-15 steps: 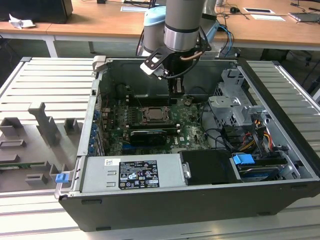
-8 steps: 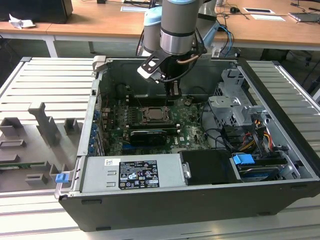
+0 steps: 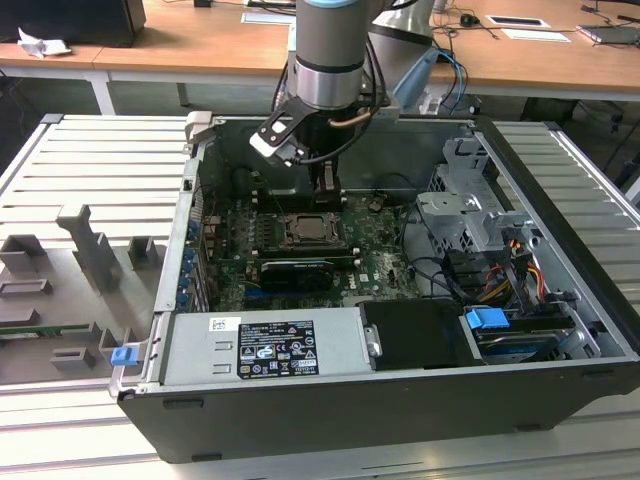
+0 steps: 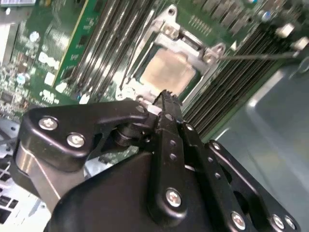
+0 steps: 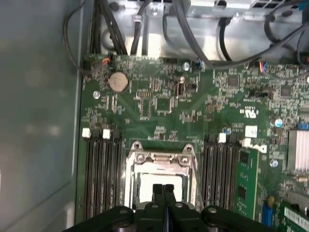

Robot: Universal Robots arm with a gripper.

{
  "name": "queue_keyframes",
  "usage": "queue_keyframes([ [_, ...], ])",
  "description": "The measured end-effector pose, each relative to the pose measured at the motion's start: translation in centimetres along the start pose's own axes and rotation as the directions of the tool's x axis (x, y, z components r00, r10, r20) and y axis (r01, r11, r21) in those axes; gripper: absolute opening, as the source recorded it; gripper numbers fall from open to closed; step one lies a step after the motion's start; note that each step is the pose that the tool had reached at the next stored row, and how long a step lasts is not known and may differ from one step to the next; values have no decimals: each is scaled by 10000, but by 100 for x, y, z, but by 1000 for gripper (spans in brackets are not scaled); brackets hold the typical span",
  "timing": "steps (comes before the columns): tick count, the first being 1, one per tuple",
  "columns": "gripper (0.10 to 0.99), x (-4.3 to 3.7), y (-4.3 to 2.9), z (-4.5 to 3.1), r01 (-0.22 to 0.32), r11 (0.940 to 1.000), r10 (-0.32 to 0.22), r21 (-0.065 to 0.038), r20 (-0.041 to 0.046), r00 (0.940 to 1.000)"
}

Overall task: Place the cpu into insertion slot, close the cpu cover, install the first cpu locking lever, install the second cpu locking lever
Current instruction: 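Close the cpu cover, then install the first cpu locking lever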

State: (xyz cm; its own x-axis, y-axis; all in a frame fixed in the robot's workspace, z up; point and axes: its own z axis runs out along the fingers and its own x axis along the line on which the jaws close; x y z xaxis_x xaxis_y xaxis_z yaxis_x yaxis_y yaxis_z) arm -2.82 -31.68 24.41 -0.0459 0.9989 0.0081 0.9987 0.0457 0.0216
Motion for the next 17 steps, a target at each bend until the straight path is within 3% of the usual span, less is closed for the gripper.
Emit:
queue_keyframes([
  [11,106,29,-42,12,11,10000,-11,-1,-2,10000],
  [17,106,30,-40,-77,10,10000,-10,-1,-1,10000],
])
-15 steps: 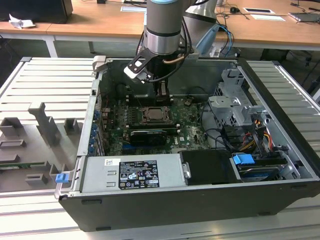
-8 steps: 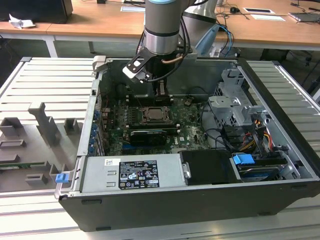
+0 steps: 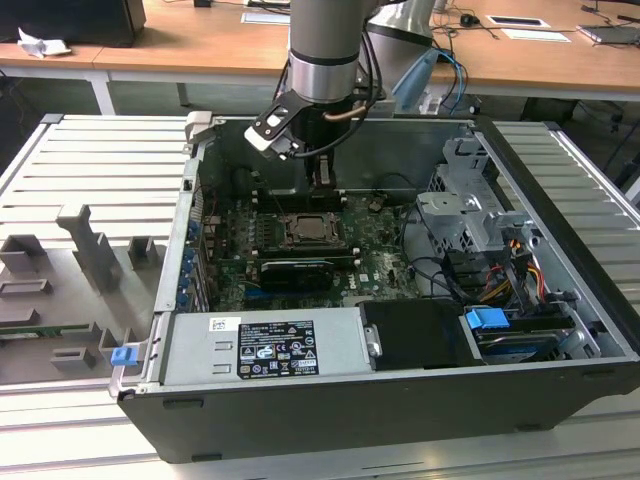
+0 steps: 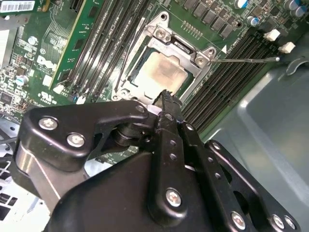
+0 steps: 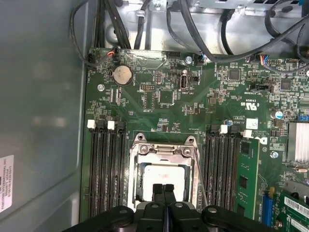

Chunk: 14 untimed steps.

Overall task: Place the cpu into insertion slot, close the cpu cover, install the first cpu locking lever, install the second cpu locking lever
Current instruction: 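Install the first cpu locking lever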

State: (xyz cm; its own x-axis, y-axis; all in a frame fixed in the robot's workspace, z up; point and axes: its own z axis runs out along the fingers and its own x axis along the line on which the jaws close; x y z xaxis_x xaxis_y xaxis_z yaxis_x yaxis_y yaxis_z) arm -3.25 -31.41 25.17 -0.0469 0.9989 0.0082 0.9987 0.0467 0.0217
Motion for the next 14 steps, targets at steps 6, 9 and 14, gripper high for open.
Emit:
queue_keyframes([
  [6,106,1,2,-90,-2,10000,2,0,-1,10000],
  [9,106,2,4,-183,-2,10000,2,0,-1,10000],
  [14,106,2,5,-239,109,9999,-109,1,-4,9999],
])
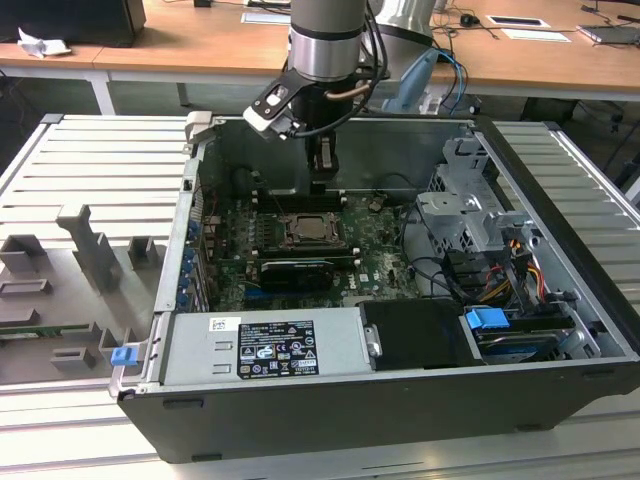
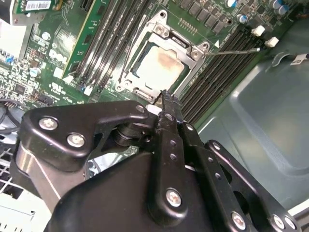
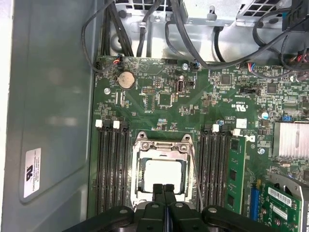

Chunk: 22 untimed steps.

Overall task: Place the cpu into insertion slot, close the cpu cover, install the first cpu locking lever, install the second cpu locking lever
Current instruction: 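Install the first cpu locking lever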

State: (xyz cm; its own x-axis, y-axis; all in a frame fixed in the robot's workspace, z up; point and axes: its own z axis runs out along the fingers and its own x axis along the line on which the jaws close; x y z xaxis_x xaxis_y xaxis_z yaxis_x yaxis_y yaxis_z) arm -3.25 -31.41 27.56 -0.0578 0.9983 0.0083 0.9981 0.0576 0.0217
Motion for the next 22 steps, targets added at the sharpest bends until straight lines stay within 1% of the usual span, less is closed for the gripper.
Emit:
queue_keyframes([
  [2,106,0,-1,0,294,9996,-294,2,-5,9996],
  [6,106,0,-8,1,544,9985,-544,5,-9,9985],
  [10,106,0,-8,3,1087,9941,-1087,8,-22,9941],
  [13,106,0,-8,3,1846,9828,-1846,12,-40,9828],
  [14,106,0,-8,3,2034,9791,-2033,13,-44,9791],
  [15,106,0,-8,2,2135,9769,-2135,13,-46,9769],
  [16,106,0,-8,2,2417,9704,-2417,14,-53,9703],
  [17,106,0,-8,2,2617,9652,-2616,15,-57,9651],
  [18,106,0,-8,3,2953,9554,-2953,15,-65,9554],
  [19,106,0,-8,2,3154,9489,-3154,15,-70,9489],
  [20,106,0,-8,3,3479,9375,-3478,16,-79,9375],
  [21,106,0,-8,3,3678,9299,-3677,16,-84,9299],
  [22,106,0,-8,3,4028,9153,-4028,15,-92,9153],
])
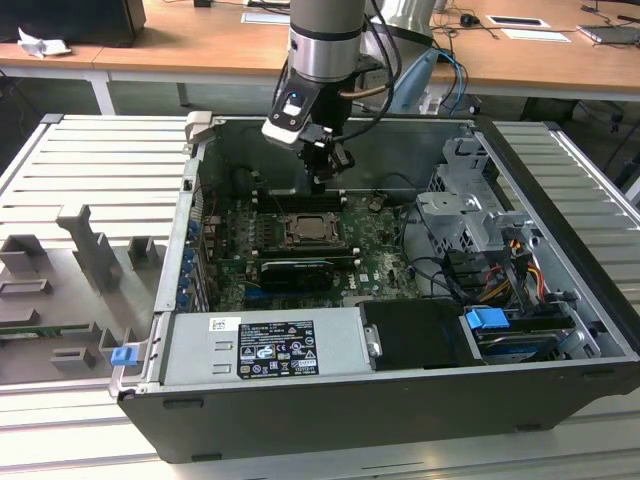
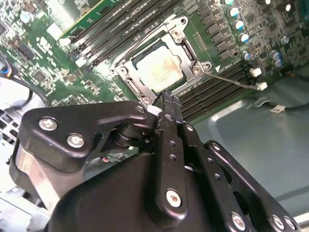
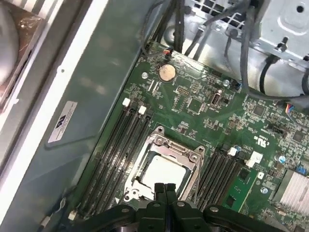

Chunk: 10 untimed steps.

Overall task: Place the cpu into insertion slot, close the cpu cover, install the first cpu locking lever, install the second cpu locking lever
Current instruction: 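Install the first cpu locking lever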

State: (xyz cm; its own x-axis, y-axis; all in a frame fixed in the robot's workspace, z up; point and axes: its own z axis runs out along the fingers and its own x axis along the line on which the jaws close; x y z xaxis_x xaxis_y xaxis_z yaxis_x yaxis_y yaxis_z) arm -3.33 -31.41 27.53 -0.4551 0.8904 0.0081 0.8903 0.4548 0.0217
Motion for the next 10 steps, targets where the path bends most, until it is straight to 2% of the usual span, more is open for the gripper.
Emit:
queue_keyframes([
  [3,106,0,0,0,572,9984,-572,4,-12,9984],
  [6,106,0,0,1,1158,9933,-1158,8,-26,9933],
  [8,106,0,0,1,1722,9851,-1722,11,-38,9851],
  [10,106,0,0,2,2048,9788,-2048,12,-46,9788],
])
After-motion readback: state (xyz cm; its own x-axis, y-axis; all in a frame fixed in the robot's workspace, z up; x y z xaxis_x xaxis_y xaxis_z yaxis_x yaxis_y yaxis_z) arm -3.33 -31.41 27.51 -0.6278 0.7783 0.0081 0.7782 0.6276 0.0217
